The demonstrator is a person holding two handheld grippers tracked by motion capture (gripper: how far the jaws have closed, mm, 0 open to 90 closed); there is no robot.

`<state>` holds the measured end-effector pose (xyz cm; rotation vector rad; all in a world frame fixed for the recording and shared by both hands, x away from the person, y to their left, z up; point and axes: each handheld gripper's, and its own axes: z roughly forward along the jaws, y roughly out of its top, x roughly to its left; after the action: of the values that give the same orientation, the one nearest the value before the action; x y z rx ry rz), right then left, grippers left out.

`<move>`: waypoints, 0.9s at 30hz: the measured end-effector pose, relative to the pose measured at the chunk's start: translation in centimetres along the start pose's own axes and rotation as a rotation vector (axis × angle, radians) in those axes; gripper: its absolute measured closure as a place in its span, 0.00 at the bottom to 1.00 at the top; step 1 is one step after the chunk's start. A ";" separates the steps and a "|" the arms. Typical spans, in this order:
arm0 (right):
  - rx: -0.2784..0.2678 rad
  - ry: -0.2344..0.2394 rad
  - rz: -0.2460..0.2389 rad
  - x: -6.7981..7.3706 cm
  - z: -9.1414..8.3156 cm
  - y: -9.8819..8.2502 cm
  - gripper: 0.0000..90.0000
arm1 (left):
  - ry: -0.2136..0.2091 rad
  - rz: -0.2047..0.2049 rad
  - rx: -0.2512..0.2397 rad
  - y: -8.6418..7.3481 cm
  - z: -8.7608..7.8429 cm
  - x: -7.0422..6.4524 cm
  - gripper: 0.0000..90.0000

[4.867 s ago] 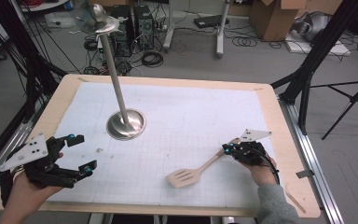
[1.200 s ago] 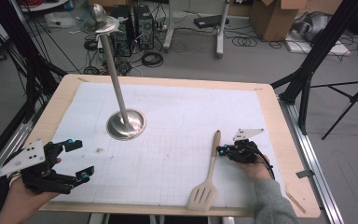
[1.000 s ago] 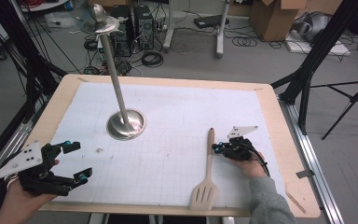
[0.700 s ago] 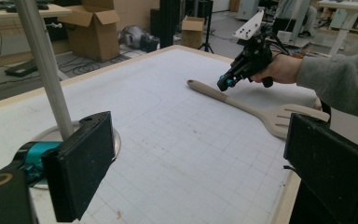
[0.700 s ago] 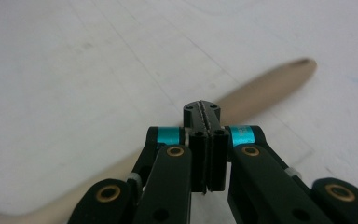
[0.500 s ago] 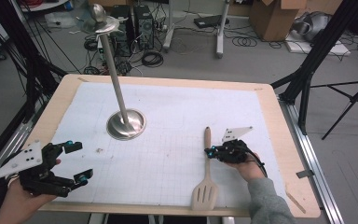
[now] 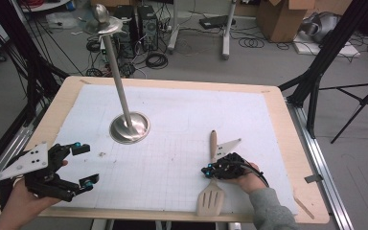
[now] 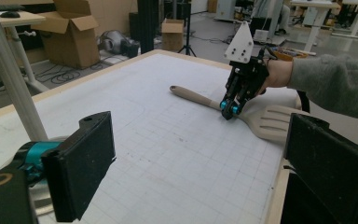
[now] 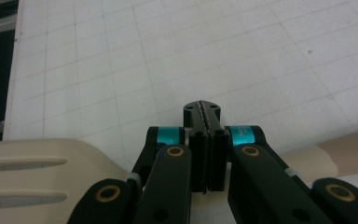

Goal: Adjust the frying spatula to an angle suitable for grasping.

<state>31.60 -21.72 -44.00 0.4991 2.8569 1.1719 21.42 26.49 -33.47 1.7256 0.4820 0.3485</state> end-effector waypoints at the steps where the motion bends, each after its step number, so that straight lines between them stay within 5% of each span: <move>1: 0.005 -0.001 0.012 0.1 -0.1 0.0 1.00 | -0.001 -0.001 -0.001 0.0 0.0 0.0 0.10; 11: 0.035 -0.032 0.015 0.9 -1.4 -0.8 1.00 | -0.026 -0.008 0.003 0.2 1.3 0.4 0.10; 27: 0.023 -0.008 0.012 0.8 -4.0 -3.4 1.00 | -0.032 -0.013 0.003 0.4 1.8 0.7 0.10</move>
<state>29.30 -26.53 -43.38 0.5211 2.8679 1.1369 22.92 25.24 -33.49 1.7275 0.4708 0.3103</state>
